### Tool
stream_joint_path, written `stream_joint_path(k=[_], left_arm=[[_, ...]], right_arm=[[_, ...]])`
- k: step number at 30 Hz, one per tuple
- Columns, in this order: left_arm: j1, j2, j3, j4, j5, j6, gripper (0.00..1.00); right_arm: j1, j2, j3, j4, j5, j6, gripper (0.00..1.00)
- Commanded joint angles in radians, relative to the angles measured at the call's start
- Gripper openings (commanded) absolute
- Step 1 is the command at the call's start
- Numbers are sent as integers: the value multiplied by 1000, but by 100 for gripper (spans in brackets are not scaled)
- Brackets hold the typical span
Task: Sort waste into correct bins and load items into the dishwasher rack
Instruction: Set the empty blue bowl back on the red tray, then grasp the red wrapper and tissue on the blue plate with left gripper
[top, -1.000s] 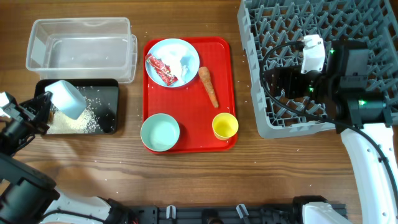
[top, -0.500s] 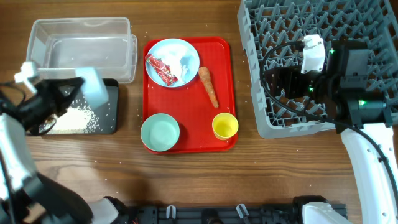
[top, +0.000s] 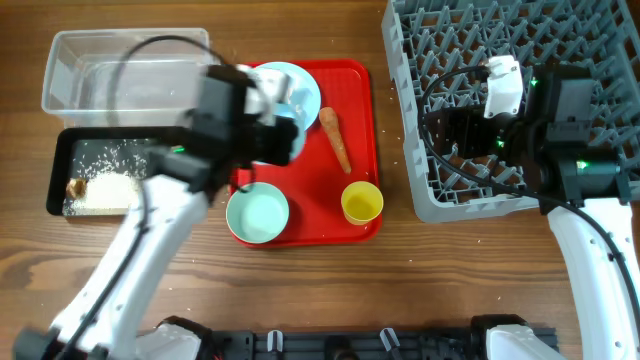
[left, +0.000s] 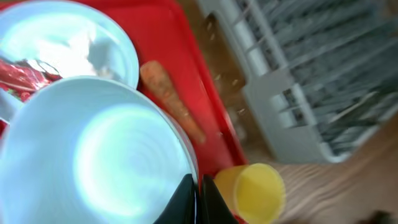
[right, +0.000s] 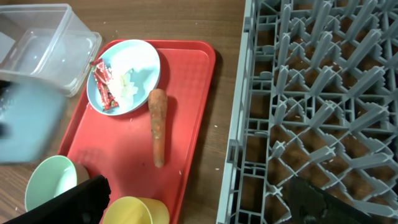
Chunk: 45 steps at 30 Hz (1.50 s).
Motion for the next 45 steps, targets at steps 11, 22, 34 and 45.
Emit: stream_joint_path(k=[11, 22, 34, 45], left_arm=[[-235, 340, 10, 30, -295, -9, 4], [-236, 345, 18, 86, -295, -10, 52], [75, 406, 537, -142, -214, -69, 86], [129, 749, 553, -138, -280, -124, 99]], right_arm=[[-4, 8, 6, 18, 3, 5, 94], [-4, 8, 6, 29, 3, 5, 94], [-4, 9, 6, 36, 3, 6, 94], [-4, 9, 6, 29, 3, 9, 94]])
